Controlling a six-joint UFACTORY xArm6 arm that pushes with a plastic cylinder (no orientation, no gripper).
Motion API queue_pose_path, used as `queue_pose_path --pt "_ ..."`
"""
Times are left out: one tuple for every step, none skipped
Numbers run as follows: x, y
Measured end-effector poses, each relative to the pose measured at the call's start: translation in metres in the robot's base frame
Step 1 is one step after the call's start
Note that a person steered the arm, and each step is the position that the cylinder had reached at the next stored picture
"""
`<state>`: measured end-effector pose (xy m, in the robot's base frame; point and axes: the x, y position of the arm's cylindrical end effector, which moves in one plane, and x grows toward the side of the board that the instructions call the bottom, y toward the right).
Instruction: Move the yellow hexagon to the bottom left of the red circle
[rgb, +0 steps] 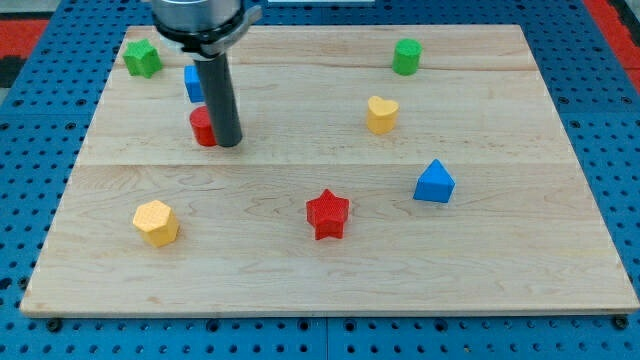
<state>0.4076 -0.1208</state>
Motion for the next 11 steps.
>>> queue_pose_path --pt "0.008 -0.004" --pt "0.087 0.049" --pt "0.142 0.015" --pt "0.201 -0.026" --pt "0.166 -0.051" --pt "0.115 -0.051" --pt "0.093 -0.053" --pt "0.1 -0.049" --pt "0.088 -0.029" --pt "0.065 0.061" --pt "0.017 0.069"
